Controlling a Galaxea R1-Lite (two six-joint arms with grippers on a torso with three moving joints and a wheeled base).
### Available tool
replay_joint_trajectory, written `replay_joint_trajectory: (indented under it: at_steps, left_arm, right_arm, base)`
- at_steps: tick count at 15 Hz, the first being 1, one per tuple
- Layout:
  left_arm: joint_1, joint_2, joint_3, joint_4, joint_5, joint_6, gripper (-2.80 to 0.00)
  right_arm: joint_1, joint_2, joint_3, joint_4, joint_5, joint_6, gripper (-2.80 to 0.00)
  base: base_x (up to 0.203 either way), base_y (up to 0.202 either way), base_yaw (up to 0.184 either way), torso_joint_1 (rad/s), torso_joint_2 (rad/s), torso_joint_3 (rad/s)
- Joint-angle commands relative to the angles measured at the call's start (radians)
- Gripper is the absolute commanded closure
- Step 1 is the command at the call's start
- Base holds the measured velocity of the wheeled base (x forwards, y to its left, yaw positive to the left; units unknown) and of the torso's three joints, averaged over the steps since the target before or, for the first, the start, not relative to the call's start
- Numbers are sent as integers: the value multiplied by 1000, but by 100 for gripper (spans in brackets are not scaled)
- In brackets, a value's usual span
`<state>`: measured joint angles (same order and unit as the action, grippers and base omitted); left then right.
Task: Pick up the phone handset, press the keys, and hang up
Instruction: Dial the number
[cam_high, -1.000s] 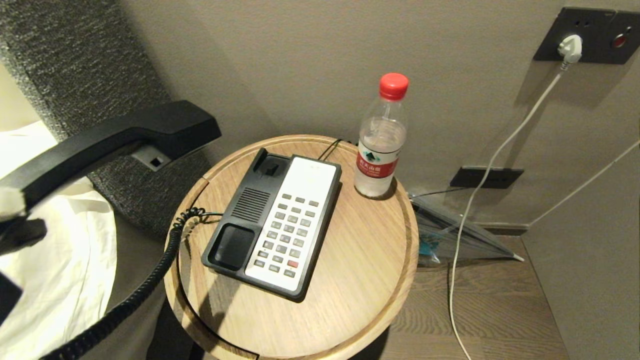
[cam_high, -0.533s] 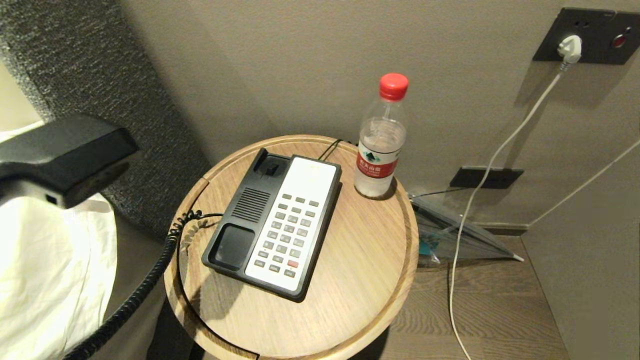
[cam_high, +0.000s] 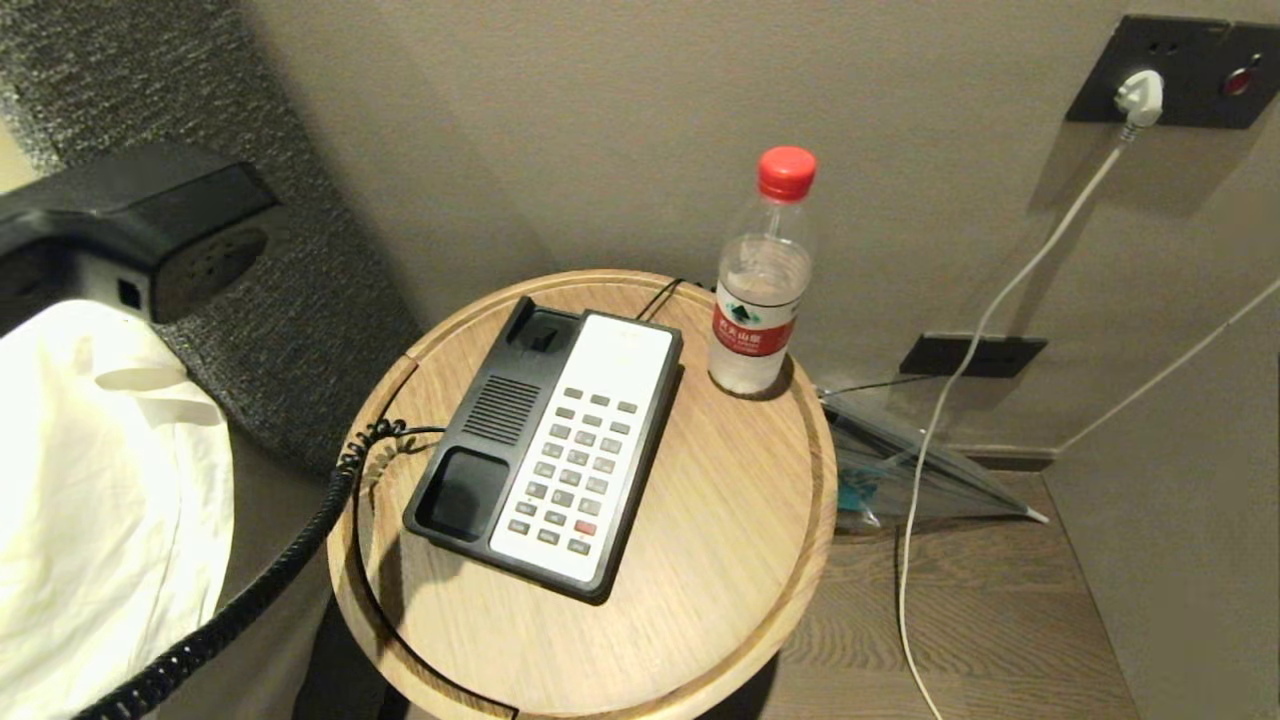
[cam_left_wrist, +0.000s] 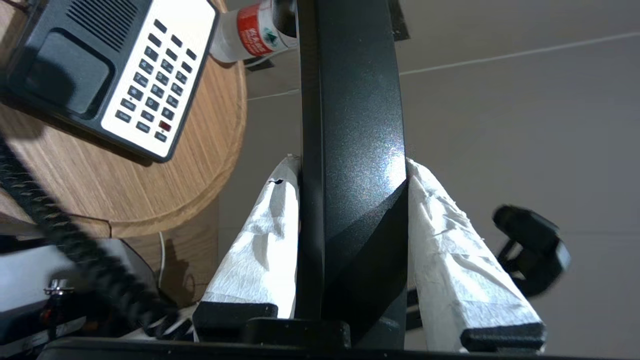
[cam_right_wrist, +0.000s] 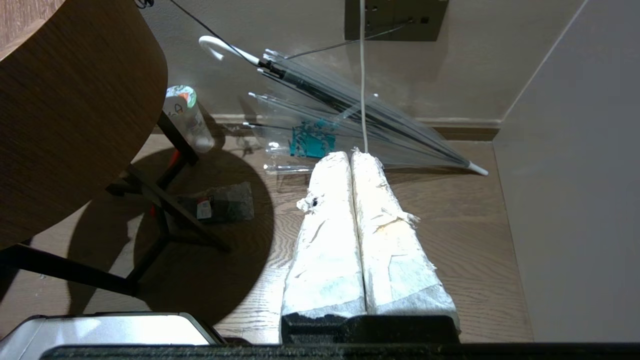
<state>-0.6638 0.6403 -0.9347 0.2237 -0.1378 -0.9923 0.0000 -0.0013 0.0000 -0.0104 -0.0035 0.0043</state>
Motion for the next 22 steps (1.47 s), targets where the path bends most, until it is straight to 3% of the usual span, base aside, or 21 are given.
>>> replay_joint_trajectory:
  at_steps: [1,4,8,22]
  left_arm:
    - [0,19,11,-12,1,-7,0]
    - [4,16,34,-91,17,-70,0]
    - [29,13,48,-123,23,-98,0]
    - [30,7,51,-119,15,-74,0]
  right_arm:
    - [0,-6,2,0,0,0,0]
    - [0,-6,2,0,0,0,0]
    - [0,-6,2,0,0,0,0]
    - [0,-6,2,0,0,0,0]
  base:
    - [0,0,0,0,0,0]
    - [0,0,0,0,0,0]
    - [0,0,0,0,0,0]
    - [0,0,0,0,0,0]
